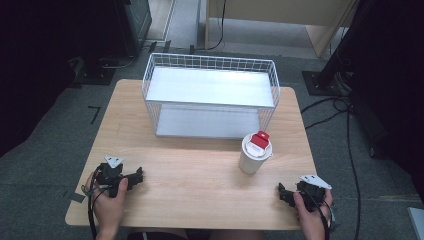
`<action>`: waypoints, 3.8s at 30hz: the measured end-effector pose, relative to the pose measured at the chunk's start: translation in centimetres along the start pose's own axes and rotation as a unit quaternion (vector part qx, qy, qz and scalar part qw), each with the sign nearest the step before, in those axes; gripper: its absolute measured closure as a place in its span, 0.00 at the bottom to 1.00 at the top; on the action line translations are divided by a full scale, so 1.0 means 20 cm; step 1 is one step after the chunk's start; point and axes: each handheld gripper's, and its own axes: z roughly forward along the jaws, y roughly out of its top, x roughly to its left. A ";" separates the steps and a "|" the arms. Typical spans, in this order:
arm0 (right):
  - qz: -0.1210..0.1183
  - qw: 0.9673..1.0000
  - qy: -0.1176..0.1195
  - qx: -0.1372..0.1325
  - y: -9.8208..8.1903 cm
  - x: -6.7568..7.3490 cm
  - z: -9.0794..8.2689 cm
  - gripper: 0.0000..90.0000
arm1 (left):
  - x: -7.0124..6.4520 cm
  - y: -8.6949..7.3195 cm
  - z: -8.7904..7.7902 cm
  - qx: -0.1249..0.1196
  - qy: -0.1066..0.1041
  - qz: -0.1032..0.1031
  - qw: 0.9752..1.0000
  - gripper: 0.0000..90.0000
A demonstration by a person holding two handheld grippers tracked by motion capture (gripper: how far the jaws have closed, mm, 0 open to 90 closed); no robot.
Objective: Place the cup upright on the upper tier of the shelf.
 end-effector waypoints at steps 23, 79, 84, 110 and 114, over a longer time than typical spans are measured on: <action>-0.029 0.998 0.027 -0.048 0.13 0.13 -0.11 0.00 | 0.00 0.00 0.00 0.000 0.000 0.000 1.000 0.00; 0.003 0.986 0.102 -0.131 0.39 0.58 0.10 0.09 | 0.00 0.00 0.00 0.000 0.000 0.000 1.000 0.00; -0.001 0.986 0.096 -0.138 0.39 0.58 0.10 0.11 | 0.00 0.00 0.00 0.000 0.000 0.000 1.000 0.00; -0.021 0.973 0.113 -0.199 0.48 0.65 -0.04 0.13 | 0.00 0.00 0.00 0.000 0.000 0.000 1.000 0.00; -0.026 0.971 0.117 -0.206 0.51 0.67 -0.07 0.13 | 0.00 0.00 0.00 0.000 0.000 0.000 1.000 0.00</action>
